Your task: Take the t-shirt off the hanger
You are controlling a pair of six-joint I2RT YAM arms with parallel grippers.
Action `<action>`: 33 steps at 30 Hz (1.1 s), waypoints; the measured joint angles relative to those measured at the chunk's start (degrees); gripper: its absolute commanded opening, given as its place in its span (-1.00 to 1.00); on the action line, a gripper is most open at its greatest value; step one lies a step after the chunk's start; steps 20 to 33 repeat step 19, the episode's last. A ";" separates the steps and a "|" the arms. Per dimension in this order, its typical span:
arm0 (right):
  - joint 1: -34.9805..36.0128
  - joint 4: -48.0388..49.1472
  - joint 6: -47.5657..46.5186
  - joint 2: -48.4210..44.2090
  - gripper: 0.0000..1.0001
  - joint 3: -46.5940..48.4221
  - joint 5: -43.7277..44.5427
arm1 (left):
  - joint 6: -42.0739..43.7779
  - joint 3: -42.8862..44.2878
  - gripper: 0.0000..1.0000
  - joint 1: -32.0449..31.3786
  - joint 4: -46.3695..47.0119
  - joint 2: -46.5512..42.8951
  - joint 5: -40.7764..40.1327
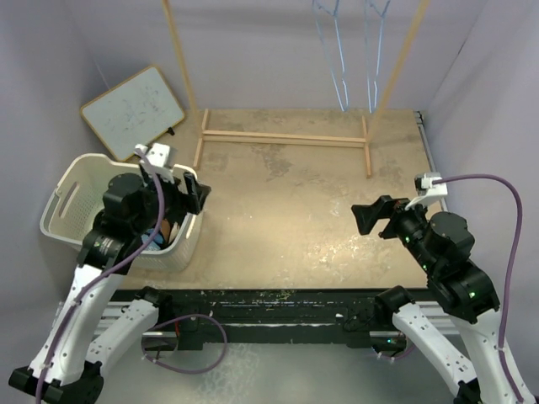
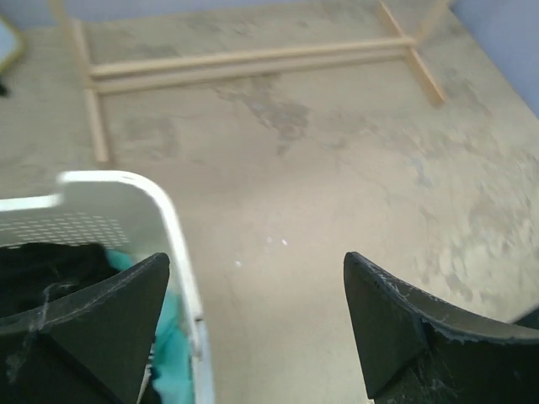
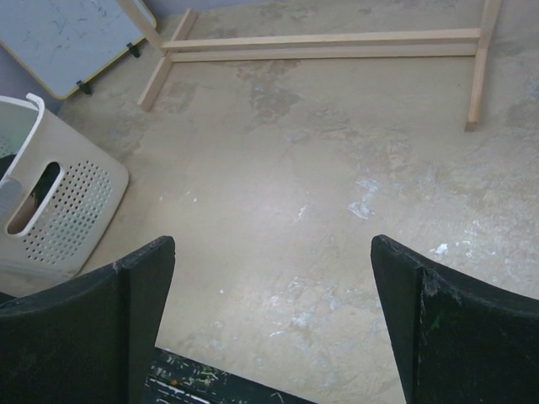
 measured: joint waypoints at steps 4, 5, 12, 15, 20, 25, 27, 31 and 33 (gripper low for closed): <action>0.00 -0.13 0.37 2.05 0.99 0.00 0.63 | 0.09 -7.76 0.82 -0.04 3.98 2.58 9.77; 0.00 -0.24 0.50 2.78 0.99 0.00 1.01 | 0.20 -8.44 0.92 -0.04 3.65 3.98 11.17; 0.00 -2.47 4.02 7.80 0.99 0.04 7.37 | 0.13 -8.55 0.98 -0.07 3.58 6.36 13.88; 0.00 -3.67 5.14 7.91 1.00 0.04 9.90 | 0.11 -8.55 0.98 -0.07 4.35 4.68 13.92; 0.00 -3.63 5.53 6.64 0.99 0.04 10.69 | 0.04 -8.55 0.98 -0.07 4.13 4.07 13.46; 0.00 -3.63 5.53 6.64 0.99 0.04 10.69 | 0.04 -8.55 0.98 -0.07 4.13 4.07 13.46; 0.00 -3.63 5.53 6.64 0.99 0.04 10.69 | 0.04 -8.55 0.98 -0.07 4.13 4.07 13.46; 0.00 -3.63 5.53 6.64 0.99 0.04 10.69 | 0.04 -8.55 0.98 -0.07 4.13 4.07 13.46; 0.00 -3.63 5.53 6.64 0.99 0.04 10.69 | 0.04 -8.55 0.98 -0.07 4.13 4.07 13.46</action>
